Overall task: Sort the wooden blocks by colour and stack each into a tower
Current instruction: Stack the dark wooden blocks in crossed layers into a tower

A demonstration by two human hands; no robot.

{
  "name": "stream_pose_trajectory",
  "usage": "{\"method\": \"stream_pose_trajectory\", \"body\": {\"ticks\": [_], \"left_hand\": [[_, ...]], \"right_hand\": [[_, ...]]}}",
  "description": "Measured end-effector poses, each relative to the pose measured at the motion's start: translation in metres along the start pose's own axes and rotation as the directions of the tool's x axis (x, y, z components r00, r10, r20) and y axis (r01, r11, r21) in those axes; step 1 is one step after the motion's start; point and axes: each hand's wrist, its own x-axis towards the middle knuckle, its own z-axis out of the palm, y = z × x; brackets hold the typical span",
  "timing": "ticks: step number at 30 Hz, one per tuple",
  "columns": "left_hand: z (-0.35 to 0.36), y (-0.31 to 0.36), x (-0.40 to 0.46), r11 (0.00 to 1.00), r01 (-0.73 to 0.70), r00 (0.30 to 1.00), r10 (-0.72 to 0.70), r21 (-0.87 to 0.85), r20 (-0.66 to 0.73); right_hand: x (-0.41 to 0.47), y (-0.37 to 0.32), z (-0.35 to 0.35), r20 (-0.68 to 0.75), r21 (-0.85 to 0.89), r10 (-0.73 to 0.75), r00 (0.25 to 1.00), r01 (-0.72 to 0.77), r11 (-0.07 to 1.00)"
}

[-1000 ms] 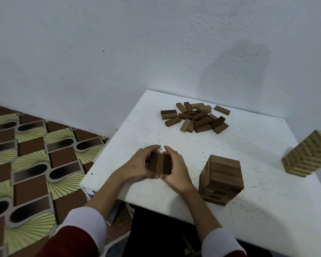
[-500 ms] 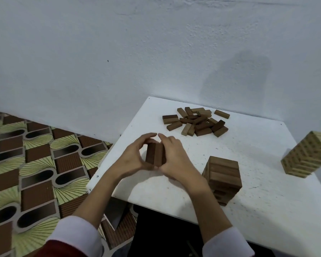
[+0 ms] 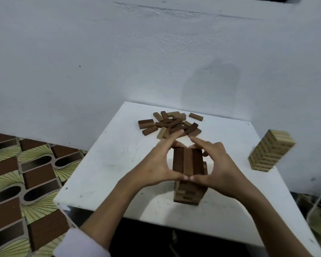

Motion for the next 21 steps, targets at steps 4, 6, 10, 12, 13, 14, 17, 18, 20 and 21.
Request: {"method": "stream_pose_trajectory", "body": {"ticks": [4, 6, 10, 12, 13, 14, 17, 18, 20, 21], "left_hand": [[0.018, 0.002, 0.005, 0.996, 0.035, 0.997, -0.041, 0.078, 0.066], [0.022, 0.003, 0.006, 0.993, 0.039, 0.995, -0.050, 0.115, 0.091], [0.026, 0.004, 0.003, 0.986, 0.057, 0.991, -0.075, 0.154, 0.112], [0.026, 0.002, 0.002, 0.986, 0.057, 0.991, -0.075, 0.160, 0.111], [0.027, 0.001, 0.001, 0.985, 0.053, 0.991, -0.072, 0.162, 0.111], [0.027, 0.000, 0.001, 0.985, 0.052, 0.991, -0.071, 0.164, 0.115], [0.028, -0.003, 0.000, 0.986, 0.060, 0.990, -0.079, 0.158, 0.115], [0.028, -0.004, 0.001, 0.986, 0.065, 0.990, -0.083, 0.156, 0.113], [0.028, -0.007, 0.001, 0.985, 0.078, 0.990, -0.095, 0.153, 0.105], [0.028, -0.008, 0.001, 0.985, 0.083, 0.990, -0.099, 0.152, 0.100]], "right_hand": [[-0.014, 0.024, -0.002, 0.002, -0.058, -0.018, 1.000, 0.018, 0.998], [-0.017, 0.030, -0.002, -0.003, -0.064, -0.044, 0.999, 0.044, 0.997], [-0.020, 0.033, 0.003, -0.005, -0.061, -0.047, 0.999, 0.046, 0.997], [-0.022, 0.034, 0.004, 0.016, -0.041, -0.036, 0.999, 0.036, 0.998], [-0.022, 0.034, 0.004, 0.029, -0.025, -0.026, 0.999, 0.027, 0.999], [-0.023, 0.034, 0.003, 0.044, -0.006, -0.013, 0.999, 0.013, 1.000], [-0.025, 0.036, 0.002, 0.077, 0.038, 0.028, 0.997, -0.031, 0.999], [-0.026, 0.038, 0.002, 0.079, 0.047, 0.040, 0.996, -0.044, 0.998], [-0.026, 0.043, 0.003, 0.075, 0.066, 0.064, 0.995, -0.069, 0.995], [-0.026, 0.044, 0.004, 0.074, 0.079, 0.073, 0.995, -0.079, 0.994]]}}
